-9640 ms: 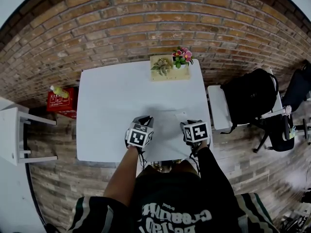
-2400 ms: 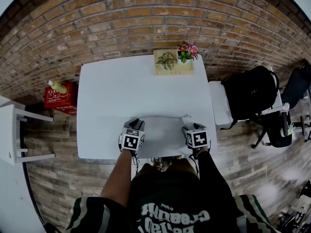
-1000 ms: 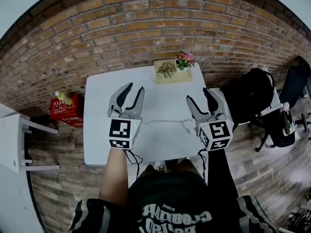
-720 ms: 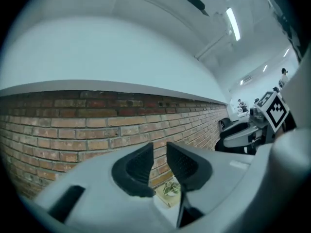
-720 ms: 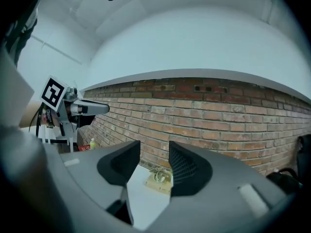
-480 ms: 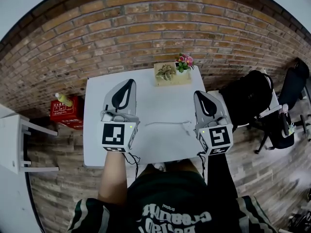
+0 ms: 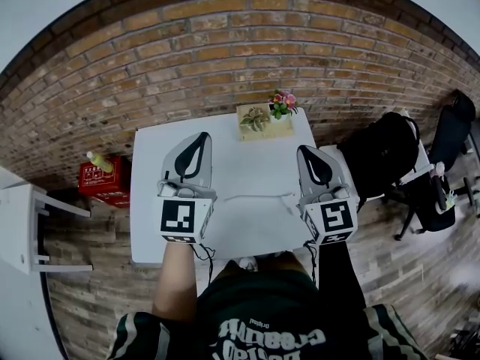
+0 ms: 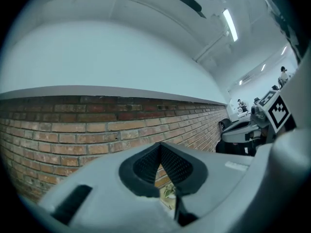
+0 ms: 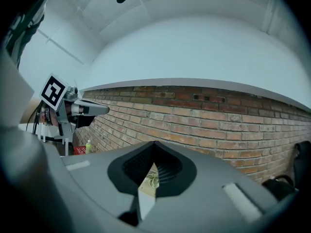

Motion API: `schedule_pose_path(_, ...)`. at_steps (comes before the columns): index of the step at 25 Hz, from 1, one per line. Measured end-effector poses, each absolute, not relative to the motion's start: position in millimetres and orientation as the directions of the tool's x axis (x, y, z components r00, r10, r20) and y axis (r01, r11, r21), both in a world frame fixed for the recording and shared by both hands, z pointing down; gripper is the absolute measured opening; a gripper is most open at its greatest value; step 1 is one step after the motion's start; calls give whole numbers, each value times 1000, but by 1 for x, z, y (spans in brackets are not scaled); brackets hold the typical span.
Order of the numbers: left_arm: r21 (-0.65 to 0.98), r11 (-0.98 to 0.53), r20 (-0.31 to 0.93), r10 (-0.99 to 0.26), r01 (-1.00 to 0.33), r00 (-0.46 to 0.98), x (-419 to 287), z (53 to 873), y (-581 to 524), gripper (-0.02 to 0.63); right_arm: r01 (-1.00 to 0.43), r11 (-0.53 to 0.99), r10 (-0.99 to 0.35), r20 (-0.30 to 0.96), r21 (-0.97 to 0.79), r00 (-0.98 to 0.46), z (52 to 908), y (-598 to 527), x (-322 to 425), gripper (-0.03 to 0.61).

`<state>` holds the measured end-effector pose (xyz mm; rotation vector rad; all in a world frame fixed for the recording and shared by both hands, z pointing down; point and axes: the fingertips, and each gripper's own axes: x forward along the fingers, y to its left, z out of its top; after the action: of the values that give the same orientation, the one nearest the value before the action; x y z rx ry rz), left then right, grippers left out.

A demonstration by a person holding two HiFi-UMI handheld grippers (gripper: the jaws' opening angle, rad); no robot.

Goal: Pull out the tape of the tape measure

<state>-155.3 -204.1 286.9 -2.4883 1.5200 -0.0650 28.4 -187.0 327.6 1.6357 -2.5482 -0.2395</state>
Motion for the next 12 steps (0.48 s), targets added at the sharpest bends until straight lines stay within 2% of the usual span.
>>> schedule_pose_path(12, -220, -466, -79, -867, -857, 492, -144, 286, -202, 7, -898, 407, -911, -1, 167, -413, 327, -186, 31, 12)
